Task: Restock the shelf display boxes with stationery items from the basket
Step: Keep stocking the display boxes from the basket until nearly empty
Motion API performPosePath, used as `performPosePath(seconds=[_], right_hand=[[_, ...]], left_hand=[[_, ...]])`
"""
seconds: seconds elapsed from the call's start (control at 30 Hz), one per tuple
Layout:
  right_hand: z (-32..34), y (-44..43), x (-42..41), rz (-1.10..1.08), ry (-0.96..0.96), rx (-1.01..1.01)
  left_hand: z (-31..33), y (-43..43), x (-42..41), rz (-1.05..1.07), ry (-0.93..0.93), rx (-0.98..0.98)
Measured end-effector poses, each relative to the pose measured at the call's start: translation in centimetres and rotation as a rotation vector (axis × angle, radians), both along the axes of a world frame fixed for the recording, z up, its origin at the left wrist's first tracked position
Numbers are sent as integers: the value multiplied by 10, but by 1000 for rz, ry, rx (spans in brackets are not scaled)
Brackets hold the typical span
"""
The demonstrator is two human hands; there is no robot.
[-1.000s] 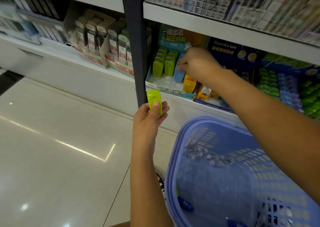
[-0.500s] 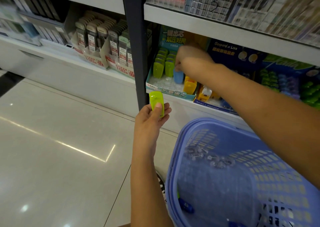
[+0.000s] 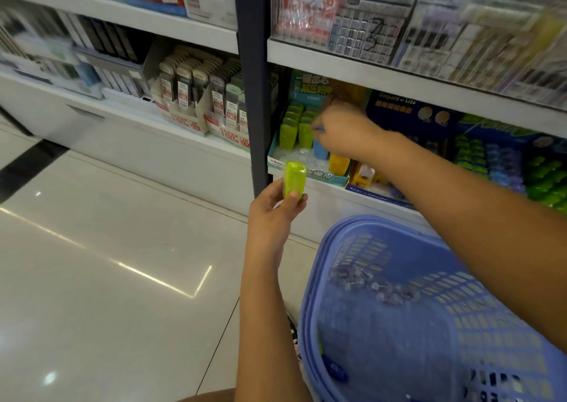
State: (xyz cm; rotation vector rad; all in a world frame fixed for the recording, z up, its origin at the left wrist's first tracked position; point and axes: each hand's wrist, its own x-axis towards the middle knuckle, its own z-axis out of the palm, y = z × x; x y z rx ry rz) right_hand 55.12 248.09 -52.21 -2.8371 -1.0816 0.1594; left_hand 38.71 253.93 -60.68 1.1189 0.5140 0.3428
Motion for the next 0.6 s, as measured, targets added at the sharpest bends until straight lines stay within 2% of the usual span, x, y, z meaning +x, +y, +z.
performPosePath(seconds=[0.07,0.13,0.2,0.27,0.33,0.43,0.5,0.6], right_hand=[[9,-8,-12,36,219,216],[14,-19,-25,109,506,328],[11,-28,-26,123,601,389],[5,-30,-14,37,586,511],[-4,-26,2,-82,461,625],[-18,-11,20,-152,223,541],[-28,-1,25,-148,189,465],[-38,8,23,-81,122,383]], left_hand=[[3,1,4,14,-5,11],[6,5,10,26,-19,20],[9,9,19,20,-41,93],[11,9,30,49,-21,251],[9,10,43,91,76,540],[0,7,57,15,200,956],[-7,4,60,-56,263,1076],[-15,1,60,-72,267,1138]])
